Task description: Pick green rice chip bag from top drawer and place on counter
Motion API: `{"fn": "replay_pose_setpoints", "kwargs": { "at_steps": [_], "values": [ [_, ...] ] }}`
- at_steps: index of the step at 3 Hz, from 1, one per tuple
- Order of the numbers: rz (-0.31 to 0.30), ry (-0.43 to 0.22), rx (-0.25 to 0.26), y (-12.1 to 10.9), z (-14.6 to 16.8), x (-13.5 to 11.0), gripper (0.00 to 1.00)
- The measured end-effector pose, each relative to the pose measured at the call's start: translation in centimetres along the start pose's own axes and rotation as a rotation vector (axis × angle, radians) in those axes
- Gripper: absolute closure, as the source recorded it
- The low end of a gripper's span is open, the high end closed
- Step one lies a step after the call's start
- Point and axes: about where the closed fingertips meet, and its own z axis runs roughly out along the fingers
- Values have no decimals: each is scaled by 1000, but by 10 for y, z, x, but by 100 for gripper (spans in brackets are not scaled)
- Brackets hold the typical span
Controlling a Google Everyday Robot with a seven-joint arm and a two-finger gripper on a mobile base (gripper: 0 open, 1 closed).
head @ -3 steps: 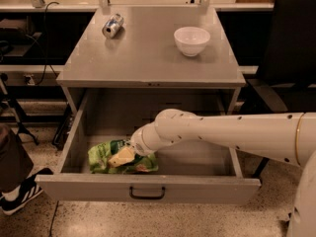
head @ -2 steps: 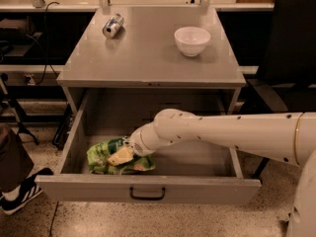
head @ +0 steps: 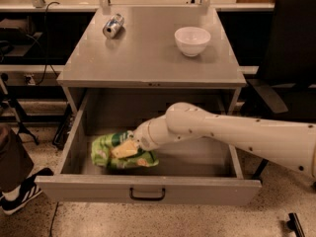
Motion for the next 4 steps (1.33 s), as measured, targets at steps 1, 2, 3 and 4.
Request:
{"fn": "replay_pose_setpoints", "kwargs": {
  "at_steps": [1,2,3,4],
  "values": [
    [-12,-168,-97,0,-55,-47,100],
    [-58,-259,-135,-5,-109,-81,100],
    [-98,-299,-130,-14,-167,-111,100],
    [-130,-301,-99,-29,-201,-137,100]
  ]
}}
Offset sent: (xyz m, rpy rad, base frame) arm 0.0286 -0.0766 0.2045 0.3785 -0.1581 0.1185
